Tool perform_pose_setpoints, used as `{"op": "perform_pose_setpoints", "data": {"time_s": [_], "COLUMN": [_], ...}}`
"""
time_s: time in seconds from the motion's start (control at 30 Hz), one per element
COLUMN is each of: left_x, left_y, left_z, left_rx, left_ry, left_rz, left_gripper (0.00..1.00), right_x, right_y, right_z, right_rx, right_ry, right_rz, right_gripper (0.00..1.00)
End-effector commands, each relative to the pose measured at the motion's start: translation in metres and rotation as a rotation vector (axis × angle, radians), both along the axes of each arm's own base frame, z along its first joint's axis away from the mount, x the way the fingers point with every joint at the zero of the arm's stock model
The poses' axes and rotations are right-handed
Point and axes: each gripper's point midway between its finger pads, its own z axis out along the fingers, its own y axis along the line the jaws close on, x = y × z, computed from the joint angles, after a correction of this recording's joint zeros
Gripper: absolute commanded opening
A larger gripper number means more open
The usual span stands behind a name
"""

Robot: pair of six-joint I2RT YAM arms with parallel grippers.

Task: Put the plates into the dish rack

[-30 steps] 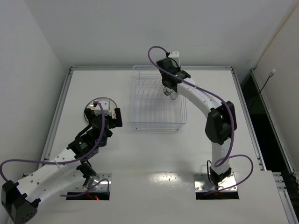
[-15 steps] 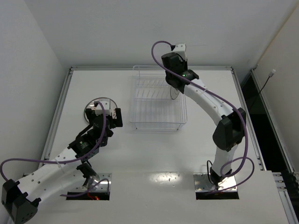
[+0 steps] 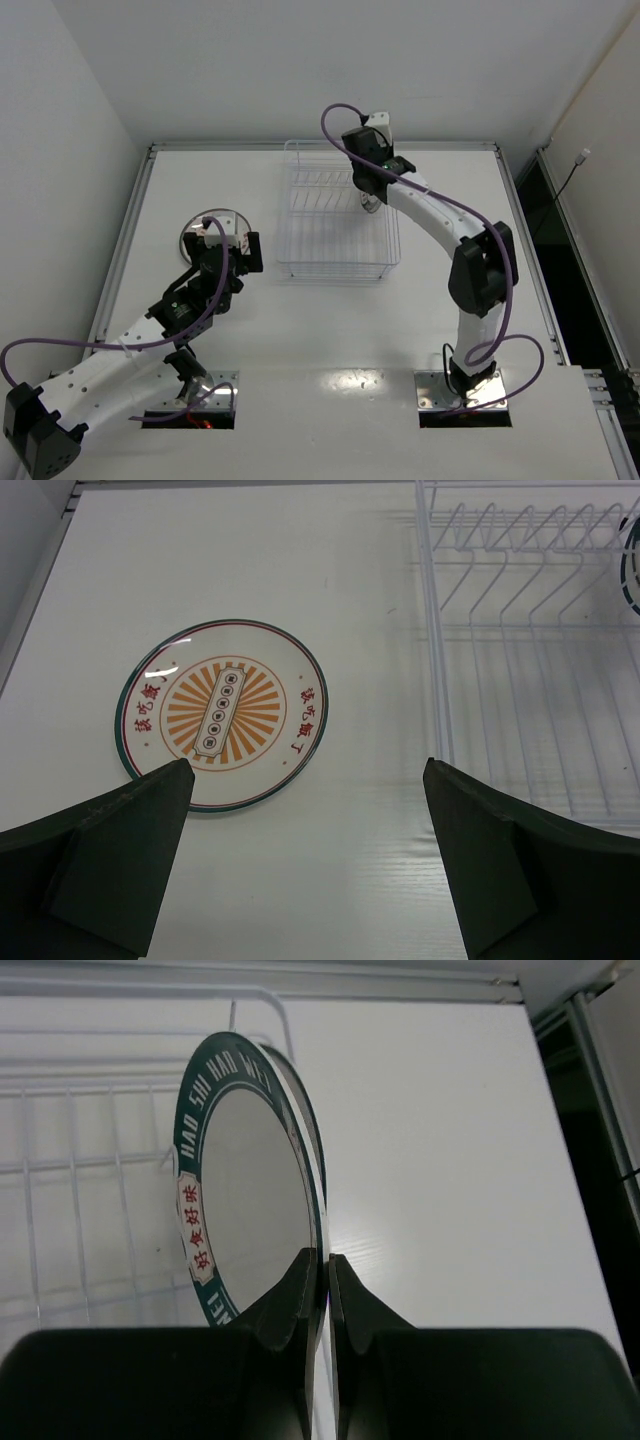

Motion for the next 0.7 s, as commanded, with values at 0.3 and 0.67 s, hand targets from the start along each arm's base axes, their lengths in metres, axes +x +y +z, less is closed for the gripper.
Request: {"op": "perform_pose_setpoints", "data": {"time_s": [0.3,0.67], "left_x": [0.002,0.004], "left_y": [-0.002,0.003], "left_z": [0.003,-0.01], "left_rx": [-0.003,0.017], "left_ry": [-0.018,0.035], "left_rz": [0.001,0.067], "left_gripper": [1.0,1.0], "right_x": [-0.005,-0.165], "right_y": [0.007,0.056], "right_z": [-0.045,0.041], "right_rx": [0.025,0.284], "right_ry": [0.124,-0.062], "right_rz": [0.033,0.357], "right_gripper": [0.25,0.81]}}
